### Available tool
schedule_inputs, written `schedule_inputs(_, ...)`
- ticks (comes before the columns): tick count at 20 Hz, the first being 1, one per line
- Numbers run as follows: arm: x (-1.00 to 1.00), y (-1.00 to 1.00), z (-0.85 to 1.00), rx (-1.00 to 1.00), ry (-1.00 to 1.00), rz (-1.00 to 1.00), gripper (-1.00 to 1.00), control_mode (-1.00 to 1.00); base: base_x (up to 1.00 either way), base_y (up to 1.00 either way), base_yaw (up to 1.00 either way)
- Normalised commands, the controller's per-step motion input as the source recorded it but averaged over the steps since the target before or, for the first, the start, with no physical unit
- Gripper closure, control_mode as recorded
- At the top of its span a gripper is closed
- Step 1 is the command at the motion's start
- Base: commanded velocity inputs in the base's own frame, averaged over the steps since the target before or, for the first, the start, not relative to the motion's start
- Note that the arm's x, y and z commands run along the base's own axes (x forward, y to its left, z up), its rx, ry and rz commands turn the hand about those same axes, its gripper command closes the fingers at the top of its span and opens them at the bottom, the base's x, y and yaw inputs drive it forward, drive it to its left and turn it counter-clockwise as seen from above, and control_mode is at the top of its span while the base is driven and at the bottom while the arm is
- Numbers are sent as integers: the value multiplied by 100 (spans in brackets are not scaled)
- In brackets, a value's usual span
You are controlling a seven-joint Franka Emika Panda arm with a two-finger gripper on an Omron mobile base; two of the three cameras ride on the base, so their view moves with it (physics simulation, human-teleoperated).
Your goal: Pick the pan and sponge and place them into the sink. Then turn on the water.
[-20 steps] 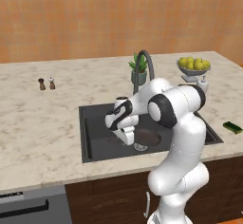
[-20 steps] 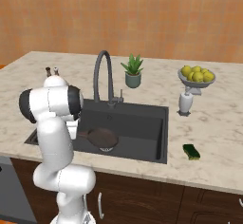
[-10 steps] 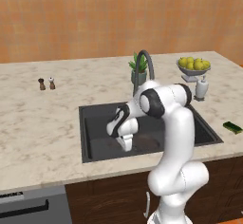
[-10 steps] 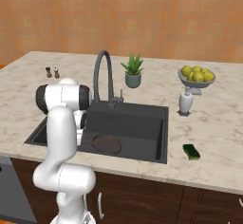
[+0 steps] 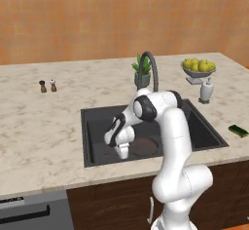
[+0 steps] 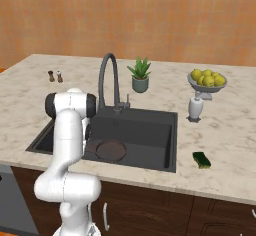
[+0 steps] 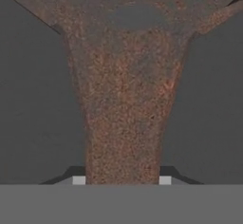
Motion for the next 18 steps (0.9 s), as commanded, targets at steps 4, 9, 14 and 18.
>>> schedule_inputs(4, 17, 11, -13, 0, 0, 0, -100, -100, 0, 0, 0)
schedule_inputs(9, -7, 1, 65, -3, -1, 1, -100, -100, 0, 0, 0)
schedule_inputs(14, -36, 4, 100, -3, -1, 0, -100, -100, 0, 0, 0)
schedule_inputs(18, -71, 0, 100, -8, -19, 9, -100, -100, 0, 0, 0)
